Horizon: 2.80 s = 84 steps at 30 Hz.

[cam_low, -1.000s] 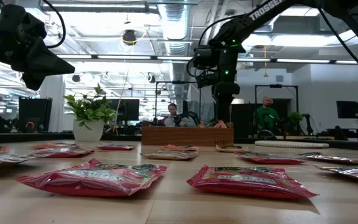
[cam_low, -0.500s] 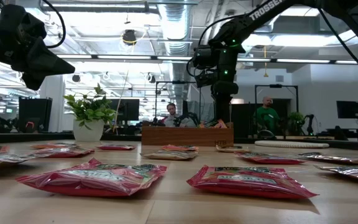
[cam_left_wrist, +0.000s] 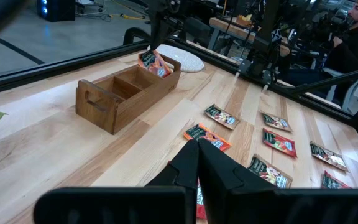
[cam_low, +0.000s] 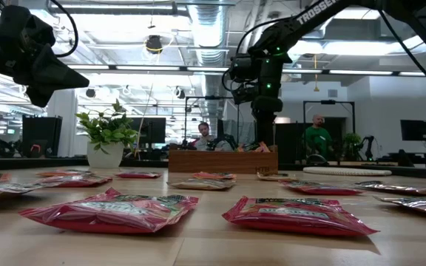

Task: Pick & Place Tea
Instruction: Put the orange tea bag into the right section of the wooden organizer

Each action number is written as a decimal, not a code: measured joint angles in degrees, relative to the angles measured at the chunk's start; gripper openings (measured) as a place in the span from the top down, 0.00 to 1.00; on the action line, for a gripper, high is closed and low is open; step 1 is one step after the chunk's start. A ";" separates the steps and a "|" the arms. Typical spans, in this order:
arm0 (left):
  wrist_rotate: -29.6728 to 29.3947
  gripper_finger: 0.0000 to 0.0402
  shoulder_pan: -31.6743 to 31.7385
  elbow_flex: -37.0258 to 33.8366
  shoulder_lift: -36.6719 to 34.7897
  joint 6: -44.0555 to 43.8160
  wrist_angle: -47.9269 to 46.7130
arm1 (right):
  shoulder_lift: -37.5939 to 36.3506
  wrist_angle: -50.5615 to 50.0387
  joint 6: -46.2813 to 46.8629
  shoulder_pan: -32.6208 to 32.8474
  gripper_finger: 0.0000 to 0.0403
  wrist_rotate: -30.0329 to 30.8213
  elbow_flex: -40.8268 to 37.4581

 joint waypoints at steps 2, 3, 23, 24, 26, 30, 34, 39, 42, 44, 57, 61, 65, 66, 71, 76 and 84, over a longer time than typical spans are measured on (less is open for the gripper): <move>0.01 1.00 0.00 0.00 0.00 0.00 -0.01 | 0.00 -0.19 1.08 0.00 1.00 -0.06 0.01; 0.01 1.00 0.00 -0.01 0.00 0.00 0.00 | -0.02 -0.41 1.54 0.00 1.00 -0.07 0.00; -0.01 1.00 0.01 0.00 0.00 0.02 -0.02 | -0.07 -3.26 6.14 0.74 1.00 -0.28 4.75; -0.01 1.00 -0.01 -0.01 0.00 0.02 0.00 | -0.07 -3.46 6.16 0.74 1.00 -0.28 5.03; -0.01 1.00 -0.01 -0.01 0.00 0.02 -0.02 | -0.08 -3.55 6.26 0.76 1.00 -0.28 5.26; -0.01 1.00 0.00 -0.01 0.00 0.02 -0.01 | -0.09 -3.93 8.32 0.76 1.00 -0.24 5.29; 0.01 1.00 -0.01 0.00 0.00 0.02 -0.02 | -0.09 -4.71 10.36 0.76 1.00 -0.22 5.29; -0.01 1.00 0.00 -0.01 0.00 0.02 -0.35 | -0.41 -6.74 12.56 0.72 1.00 -0.02 5.29; -0.01 1.00 0.00 -0.01 0.00 0.02 -0.66 | -0.68 -6.90 12.94 0.72 1.00 -0.02 5.27; -0.01 1.00 0.00 0.00 0.00 0.02 -0.66 | -1.11 -6.40 13.30 0.81 1.00 0.09 5.29; -0.01 1.00 0.01 0.00 0.02 0.04 -0.88 | -6.30 -4.37 16.04 1.40 1.00 1.56 4.83; -0.01 1.00 0.01 0.01 0.02 0.04 -0.85 | -7.91 -2.32 16.67 1.69 1.00 1.46 4.03; 0.07 1.00 0.01 0.01 0.02 0.02 -0.85 | -12.44 3.66 19.02 2.87 1.00 1.29 -3.85; 0.07 1.00 0.01 0.01 0.02 0.02 -0.83 | -13.93 5.38 19.35 3.27 1.00 1.32 -6.24; -0.02 1.00 0.00 -0.01 0.02 0.19 -0.85 | -21.72 16.88 21.89 5.16 1.00 2.48 -18.25; -0.23 1.00 0.01 0.01 0.02 0.17 -0.85 | -24.90 22.10 22.43 6.57 1.00 4.38 -26.68; -0.23 1.00 0.01 0.01 0.02 0.13 -0.83 | -24.37 26.31 21.54 7.12 1.00 7.33 -29.27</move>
